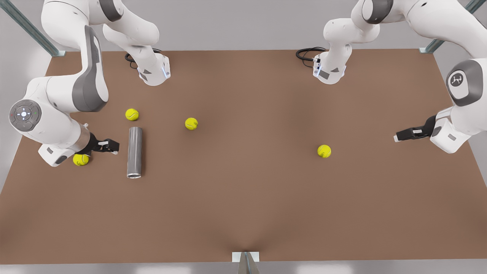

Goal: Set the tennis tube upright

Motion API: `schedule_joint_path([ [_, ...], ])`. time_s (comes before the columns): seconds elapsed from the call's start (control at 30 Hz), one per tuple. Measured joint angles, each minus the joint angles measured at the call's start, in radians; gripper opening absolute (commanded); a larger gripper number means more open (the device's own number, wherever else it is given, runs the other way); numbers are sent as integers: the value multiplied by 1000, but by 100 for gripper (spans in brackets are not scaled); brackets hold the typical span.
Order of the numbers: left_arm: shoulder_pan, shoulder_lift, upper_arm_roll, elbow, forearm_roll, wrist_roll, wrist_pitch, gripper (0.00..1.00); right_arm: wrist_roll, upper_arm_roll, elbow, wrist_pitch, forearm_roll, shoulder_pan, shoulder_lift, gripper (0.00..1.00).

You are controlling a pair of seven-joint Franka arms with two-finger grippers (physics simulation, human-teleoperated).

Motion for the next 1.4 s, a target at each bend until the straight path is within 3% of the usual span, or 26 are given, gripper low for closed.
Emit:
schedule_joint_path([
  [0.23, -34, 22, -7, -8, 33, 1, 13, 100, 11, -1, -73, -48, 28, -35, 52, 100],
  [0.27, -32, 39, -27, -8, 38, 0, 14, 100, 22, 0, -135, -32, 34, -31, 51, 100],
  [0.4, -13, 25, -99, -9, 48, 0, 14, 100, 30, 3, -683, 475, 54, -31, -120, 100],
  [0.47, -18, 25, -113, -9, 64, -3, 15, 100, -2, 3, -779, 525, 51, -55, -166, 100],
  [0.73, -34, 57, -129, -9, 95, 0, 30, 100, -29, 3, -887, 688, 43, -103, -159, 100],
  [0.9, -35, 86, -129, -9, 100, 2, 26, 100, -72, 3, -887, 829, -20, -149, -29, 100],
  [1.4, -45, 108, -129, -9, 100, 0, 24, 100, -92, 3, -910, 906, -21, -163, 58, 100],
])
